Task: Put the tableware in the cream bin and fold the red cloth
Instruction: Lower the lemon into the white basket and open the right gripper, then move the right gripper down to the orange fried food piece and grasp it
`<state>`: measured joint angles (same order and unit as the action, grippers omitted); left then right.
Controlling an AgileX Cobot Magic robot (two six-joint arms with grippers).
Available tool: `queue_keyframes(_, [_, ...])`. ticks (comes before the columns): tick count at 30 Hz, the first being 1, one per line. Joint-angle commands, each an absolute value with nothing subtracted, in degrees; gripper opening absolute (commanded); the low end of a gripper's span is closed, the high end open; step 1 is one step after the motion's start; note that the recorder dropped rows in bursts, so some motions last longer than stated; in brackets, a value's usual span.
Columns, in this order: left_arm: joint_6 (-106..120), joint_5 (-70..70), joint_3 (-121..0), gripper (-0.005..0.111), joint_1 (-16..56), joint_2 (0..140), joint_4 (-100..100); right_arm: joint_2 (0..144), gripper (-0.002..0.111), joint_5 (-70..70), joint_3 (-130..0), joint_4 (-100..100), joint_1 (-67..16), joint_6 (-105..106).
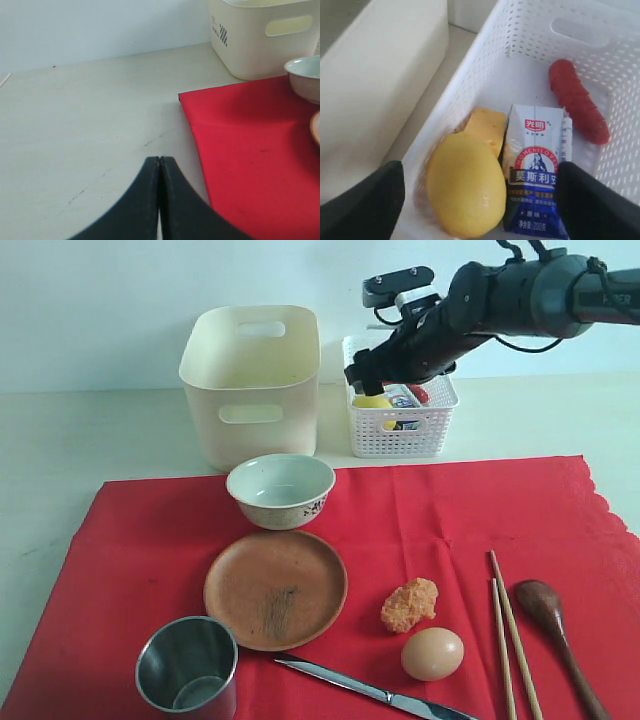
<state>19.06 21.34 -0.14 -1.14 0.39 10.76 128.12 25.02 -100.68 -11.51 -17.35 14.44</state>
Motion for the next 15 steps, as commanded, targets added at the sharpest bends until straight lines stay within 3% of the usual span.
queue_keyframes(1, [19.3, 21.3, 0.0, 0.000, -0.9, 0.0, 11.0, 126.9, 0.078, 29.4, -100.9, -13.1, -17.5, 15.4])
queue_keyframes(7, [19.3, 21.3, 0.0, 0.000, -0.9, 0.0, 11.0, 125.6, 0.065, 35.6, -100.3, -13.2, -18.8, 15.4])
queue_keyframes(15, [19.3, 21.3, 0.0, 0.000, -0.9, 0.0, 11.0, 117.1, 0.064, 29.1, -89.4, -13.4, -21.5, 15.1])
